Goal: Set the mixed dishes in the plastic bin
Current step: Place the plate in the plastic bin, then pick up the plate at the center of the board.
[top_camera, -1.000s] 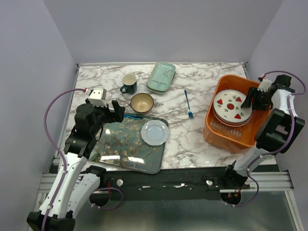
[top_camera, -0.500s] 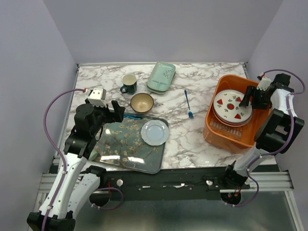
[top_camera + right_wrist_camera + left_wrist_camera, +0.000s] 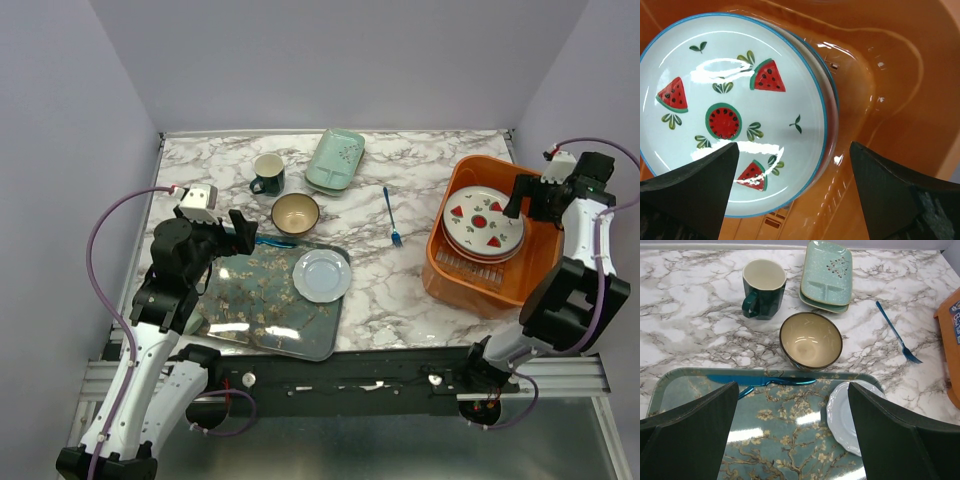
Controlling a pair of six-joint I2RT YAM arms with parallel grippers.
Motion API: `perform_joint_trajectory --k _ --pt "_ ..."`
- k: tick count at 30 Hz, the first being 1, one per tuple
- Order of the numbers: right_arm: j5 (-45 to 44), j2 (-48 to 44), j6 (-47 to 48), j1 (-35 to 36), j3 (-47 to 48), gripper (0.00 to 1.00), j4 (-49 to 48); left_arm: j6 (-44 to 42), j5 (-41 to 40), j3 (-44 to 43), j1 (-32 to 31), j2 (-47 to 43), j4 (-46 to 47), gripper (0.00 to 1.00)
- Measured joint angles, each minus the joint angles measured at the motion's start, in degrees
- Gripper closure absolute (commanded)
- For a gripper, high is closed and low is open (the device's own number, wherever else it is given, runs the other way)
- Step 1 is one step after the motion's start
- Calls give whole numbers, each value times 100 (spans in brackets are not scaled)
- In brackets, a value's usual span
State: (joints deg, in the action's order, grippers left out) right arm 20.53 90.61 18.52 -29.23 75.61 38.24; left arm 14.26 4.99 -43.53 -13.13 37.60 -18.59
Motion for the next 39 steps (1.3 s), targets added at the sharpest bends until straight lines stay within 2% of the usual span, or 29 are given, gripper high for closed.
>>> perform_joint_trajectory --k 13,18,26,31,39 --pt "-76 -1388 2 -2 -778 0 -439 -39 48 0 28 -83 2 1" --pt "533 -1958 -24 -2 -1003 0 -472 -55 269 9 33 -92 44 1" --pt "2061 -2837 -343 -2 -1064 0 -448 -52 713 92 33 -157 162 1" --pt "3147 -2892 -763 -2 -1067 0 -420 -50 1054 131 33 -122 321 1" --pt "4203 -2981 -1419 -2 -1117 0 -483 398 1508 326 33 -116 675 1"
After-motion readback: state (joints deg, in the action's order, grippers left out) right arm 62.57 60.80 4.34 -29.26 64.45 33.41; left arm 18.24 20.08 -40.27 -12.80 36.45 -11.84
